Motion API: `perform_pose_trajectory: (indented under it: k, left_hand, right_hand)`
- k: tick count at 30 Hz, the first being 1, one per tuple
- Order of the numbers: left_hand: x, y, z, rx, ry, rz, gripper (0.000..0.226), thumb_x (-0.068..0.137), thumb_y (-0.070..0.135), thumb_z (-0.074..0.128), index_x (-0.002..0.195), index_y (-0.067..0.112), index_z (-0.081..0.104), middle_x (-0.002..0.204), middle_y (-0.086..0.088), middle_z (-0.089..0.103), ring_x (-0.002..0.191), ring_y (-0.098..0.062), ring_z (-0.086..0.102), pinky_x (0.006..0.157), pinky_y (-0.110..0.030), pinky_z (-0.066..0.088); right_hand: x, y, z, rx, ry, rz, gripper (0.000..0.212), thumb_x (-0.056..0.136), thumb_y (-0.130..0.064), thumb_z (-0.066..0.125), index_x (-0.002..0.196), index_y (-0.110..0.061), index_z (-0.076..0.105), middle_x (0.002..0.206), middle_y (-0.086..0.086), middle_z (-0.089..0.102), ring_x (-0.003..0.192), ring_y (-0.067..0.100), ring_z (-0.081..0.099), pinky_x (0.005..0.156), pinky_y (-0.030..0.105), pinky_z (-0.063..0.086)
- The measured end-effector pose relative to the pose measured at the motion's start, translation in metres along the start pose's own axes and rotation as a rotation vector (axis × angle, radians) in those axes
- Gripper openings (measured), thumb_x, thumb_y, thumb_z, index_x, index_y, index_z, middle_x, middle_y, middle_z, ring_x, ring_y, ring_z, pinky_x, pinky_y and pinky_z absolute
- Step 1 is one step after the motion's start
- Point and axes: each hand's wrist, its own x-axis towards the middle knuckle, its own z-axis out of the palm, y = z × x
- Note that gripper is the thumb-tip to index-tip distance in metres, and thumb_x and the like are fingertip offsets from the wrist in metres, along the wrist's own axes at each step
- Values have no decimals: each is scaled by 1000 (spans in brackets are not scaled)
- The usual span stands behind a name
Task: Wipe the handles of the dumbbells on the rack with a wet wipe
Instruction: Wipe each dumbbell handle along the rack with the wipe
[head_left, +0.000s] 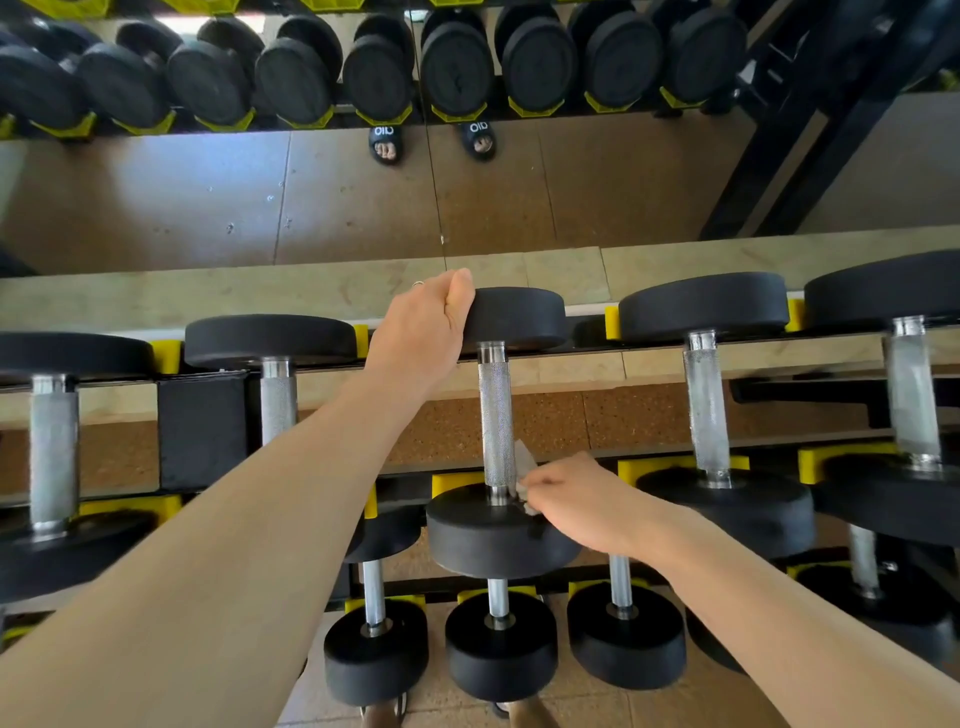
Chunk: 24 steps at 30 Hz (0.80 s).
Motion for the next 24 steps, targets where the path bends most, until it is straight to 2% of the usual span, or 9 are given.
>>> perform_pose_trajectory:
  k: [2, 6, 9, 11, 14, 17, 20, 22, 24]
  left_hand:
    - [-1, 2, -1, 5, 1, 1, 46, 111, 38, 21, 72, 22, 41, 69, -2, 45, 66, -16, 46, 59, -33, 36]
    - [-2, 4, -1, 14, 2, -5, 45, 111, 37, 21, 72, 23, 39, 68, -1, 43, 65, -16, 44, 59, -33, 34]
    - [-2, 5, -1, 17, -1, -8, 45, 111, 36, 21, 72, 24, 39, 68, -1, 43, 65, -15, 44, 59, -32, 34]
    - [-3, 6, -2, 19, -2, -9, 44, 111, 35, 21, 72, 24, 39, 68, -1, 43, 65, -15, 44, 59, -32, 35]
    - [-3, 6, -1, 29, -6, -4, 44, 111, 35, 21, 72, 25, 39, 68, 0, 43, 66, -15, 45, 60, -32, 36]
    - [-2, 4, -1, 22, 0, -9, 44, 111, 36, 22, 72, 25, 39, 67, 1, 43, 64, -13, 44, 59, -32, 35]
    - [-3, 7, -2, 26, 5, -11, 44, 111, 35, 22, 71, 26, 38, 67, 2, 43, 64, -13, 44, 57, -30, 34]
    - [-3, 7, -2, 25, 4, -13, 44, 111, 36, 22, 72, 25, 39, 68, 1, 43, 64, -13, 45, 58, -30, 36]
    - [-3, 7, -1, 19, 2, -23, 44, 111, 37, 22, 72, 25, 40, 68, 1, 44, 65, -13, 45, 58, -31, 36]
  right_hand:
    - [-14, -9, 1, -43, 12, -22, 29, 97, -19, 39, 104, -9, 66, 80, -3, 53, 70, 9, 46, 75, 27, 43]
    - [-38, -28, 9, -109, 126, -185, 30, 100, -12, 31, 89, -4, 57, 94, 7, 56, 95, 27, 48, 86, 33, 35]
    - [-33, -30, 14, -147, 57, -234, 38, 101, -17, 30, 120, -13, 62, 115, 4, 58, 109, 24, 40, 91, 30, 33]
    - [-26, -25, 18, -177, 16, -246, 40, 101, -24, 30, 131, -26, 57, 115, -2, 56, 113, 20, 35, 97, 34, 34]
    - [-29, -11, 15, -211, 36, -322, 40, 101, -28, 32, 137, -34, 51, 104, -14, 48, 108, 13, 33, 96, 33, 36]
    - [-42, 10, 3, -254, 105, -443, 37, 102, -28, 43, 138, -36, 51, 115, -22, 58, 99, 4, 37, 88, 26, 40]
    - [-40, 35, -21, -311, 93, -342, 30, 101, -25, 47, 127, -29, 61, 118, -15, 63, 96, 0, 55, 89, 25, 50]
    - [-28, 41, -36, -269, 160, -214, 22, 100, -23, 47, 113, -21, 66, 104, -5, 67, 78, 6, 63, 73, 22, 55]
    - [-14, 33, -39, -117, 275, -165, 12, 99, -23, 49, 104, -23, 60, 91, -6, 63, 74, 10, 63, 61, 18, 50]
